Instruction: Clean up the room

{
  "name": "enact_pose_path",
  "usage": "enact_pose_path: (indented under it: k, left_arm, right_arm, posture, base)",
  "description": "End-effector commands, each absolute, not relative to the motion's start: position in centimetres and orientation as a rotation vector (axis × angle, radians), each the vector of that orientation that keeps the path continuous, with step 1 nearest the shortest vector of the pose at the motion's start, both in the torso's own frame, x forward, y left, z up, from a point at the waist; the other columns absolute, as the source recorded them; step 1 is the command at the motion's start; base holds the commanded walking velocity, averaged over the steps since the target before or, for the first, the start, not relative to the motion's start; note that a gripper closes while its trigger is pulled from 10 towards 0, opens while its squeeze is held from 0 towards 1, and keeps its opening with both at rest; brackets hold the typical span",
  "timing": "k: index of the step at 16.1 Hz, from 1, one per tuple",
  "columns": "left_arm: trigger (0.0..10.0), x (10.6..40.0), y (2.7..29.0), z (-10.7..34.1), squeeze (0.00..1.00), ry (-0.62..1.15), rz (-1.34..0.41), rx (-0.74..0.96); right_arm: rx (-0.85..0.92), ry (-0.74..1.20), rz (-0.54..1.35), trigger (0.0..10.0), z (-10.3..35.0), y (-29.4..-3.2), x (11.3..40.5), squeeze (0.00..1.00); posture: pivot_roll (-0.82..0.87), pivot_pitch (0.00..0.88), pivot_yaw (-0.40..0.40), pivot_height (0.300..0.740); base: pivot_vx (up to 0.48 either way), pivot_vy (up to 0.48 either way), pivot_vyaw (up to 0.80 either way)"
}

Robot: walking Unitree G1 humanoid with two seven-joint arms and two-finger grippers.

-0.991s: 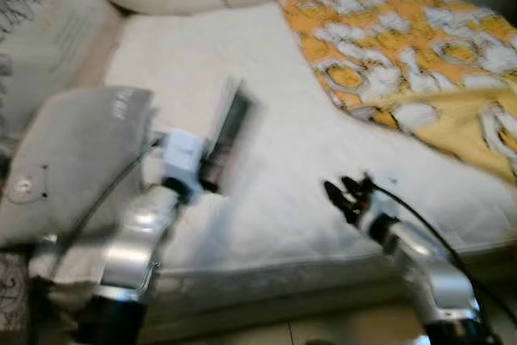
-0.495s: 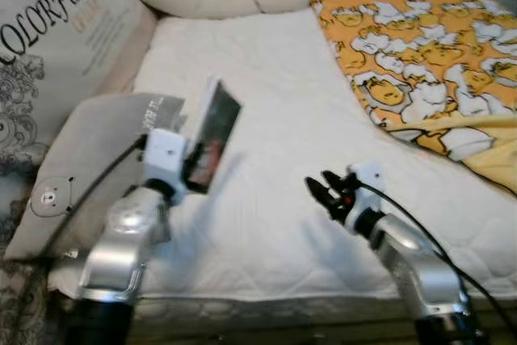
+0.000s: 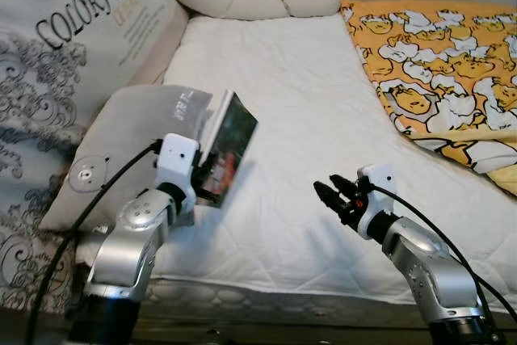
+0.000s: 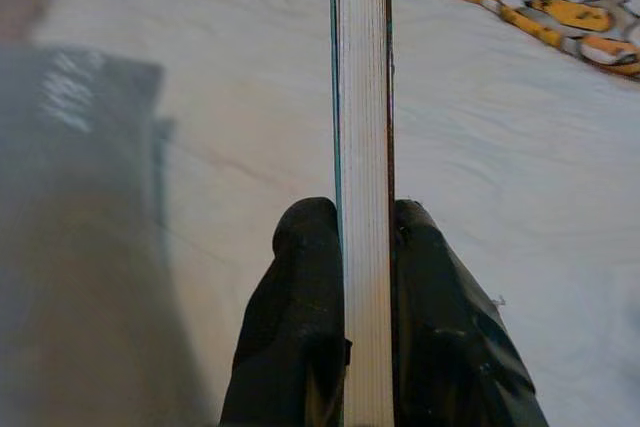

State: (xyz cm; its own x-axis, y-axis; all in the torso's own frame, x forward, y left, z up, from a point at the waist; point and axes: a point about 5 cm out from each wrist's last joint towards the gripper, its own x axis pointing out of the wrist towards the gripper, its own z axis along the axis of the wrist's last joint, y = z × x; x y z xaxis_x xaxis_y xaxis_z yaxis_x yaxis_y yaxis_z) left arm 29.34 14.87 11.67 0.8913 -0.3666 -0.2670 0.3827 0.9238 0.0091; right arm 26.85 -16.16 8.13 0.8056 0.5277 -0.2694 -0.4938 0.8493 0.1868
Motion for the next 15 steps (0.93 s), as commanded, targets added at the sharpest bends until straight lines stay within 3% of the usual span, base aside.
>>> enact_pose_path:
  k: [1, 5, 10, 14, 15]
  left_arm:
    - [10.0, 30.2, 14.4, 12.8, 0.00, 0.247, -0.426, 0.015]
    - [10.0, 32.6, 13.8, 12.9, 0.00, 0.329, -0.466, -0.170]
    - [10.0, 35.1, 13.4, 10.2, 0.00, 0.473, -0.397, -0.446]
    - [10.0, 35.1, 12.4, 7.9, 0.00, 0.555, -0.394, -0.453]
    - [10.0, 34.8, 12.4, 6.4, 0.00, 0.594, -0.368, -0.380]
  right_arm:
    - [0.091, 0.319, 0.597, 10.0, 8.8, -15.9, 27.0, 0.00]
    - [0.082, 0.363, 0.684, 10.0, 9.5, -16.4, 26.7, 0.00]
    - [0.057, 0.407, 0.767, 10.0, 10.9, -17.0, 26.3, 0.00]
    - [0.021, 0.444, 0.831, 10.0, 11.6, -16.9, 25.2, 0.00]
    - [0.010, 0.467, 0.857, 10.0, 12.0, -16.6, 24.2, 0.00]
  posture:
    - [0.03, 0.000, 0.027, 0.740]
    - [0.02, 0.000, 0.030, 0.740]
    - [-0.03, 0.000, 0.029, 0.740]
    - [-0.09, 0.000, 0.008, 0.740]
    - [-0.13, 0.000, -0.002, 0.740]
  base:
    - [0.000, 0.000, 0.00]
    - [0.000, 0.000, 0.00]
    - [0.000, 0.000, 0.00]
    - [0.000, 0.000, 0.00]
    - [0.000, 0.000, 0.00]
